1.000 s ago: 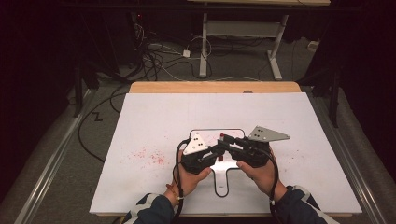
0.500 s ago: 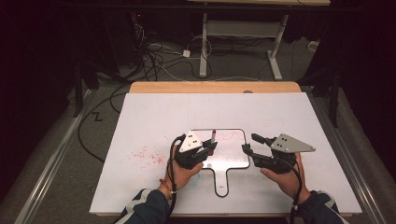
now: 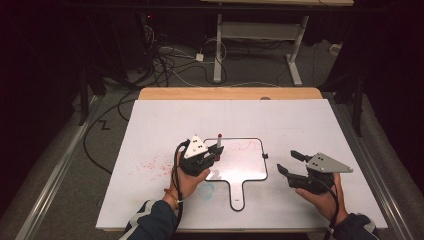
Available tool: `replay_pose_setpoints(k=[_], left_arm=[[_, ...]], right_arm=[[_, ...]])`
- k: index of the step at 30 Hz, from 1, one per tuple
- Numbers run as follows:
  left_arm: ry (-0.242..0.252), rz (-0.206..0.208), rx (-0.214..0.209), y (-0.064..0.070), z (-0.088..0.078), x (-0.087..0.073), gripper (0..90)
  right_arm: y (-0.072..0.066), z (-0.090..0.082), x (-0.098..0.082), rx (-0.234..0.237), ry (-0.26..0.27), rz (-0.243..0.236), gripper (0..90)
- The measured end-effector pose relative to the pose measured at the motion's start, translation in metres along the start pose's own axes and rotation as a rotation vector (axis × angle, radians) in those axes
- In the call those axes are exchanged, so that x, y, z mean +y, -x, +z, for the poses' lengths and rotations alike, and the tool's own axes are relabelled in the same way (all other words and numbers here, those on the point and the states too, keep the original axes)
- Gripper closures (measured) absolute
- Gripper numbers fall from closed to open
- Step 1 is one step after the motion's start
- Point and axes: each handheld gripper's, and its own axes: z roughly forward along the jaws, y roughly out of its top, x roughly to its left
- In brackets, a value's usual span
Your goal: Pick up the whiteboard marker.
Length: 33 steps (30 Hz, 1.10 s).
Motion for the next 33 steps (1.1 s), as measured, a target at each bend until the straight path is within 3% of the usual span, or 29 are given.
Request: replay_pose_setpoints(k=[13, 17, 23, 26, 31, 33], left_arm=[[-0.010, -0.021, 0.034, -0.011, 0.002, -0.005, 78.5], [-0.018, 0.003, 0.059, -0.013, 0.008, -0.005, 78.5], [0.002, -0.018, 0.086, -0.021, 0.015, -0.009, 78.5], [-0.004, -0.025, 0.085, -0.024, 0.020, -0.009, 78.5], [-0.021, 0.007, 0.081, -0.024, 0.026, -0.007, 78.5], [-0.016, -0.006, 0.076, -0.024, 0.027, -0.007, 78.5]], right_arm=[[0.004, -0.008, -0.022, -0.035, -0.062, -0.005, 26.6], [0.003, -0.003, -0.024, -0.014, -0.075, 0.004, 26.7], [-0.001, 0.001, -0.023, -0.005, -0.077, -0.014, 26.8], [-0.002, 0.000, -0.023, -0.004, -0.077, -0.014, 26.9], [-0.002, 0.001, -0.022, -0.009, -0.077, -0.031, 26.9], [-0.002, 0.002, -0.022, -0.008, -0.076, -0.025, 26.9]])
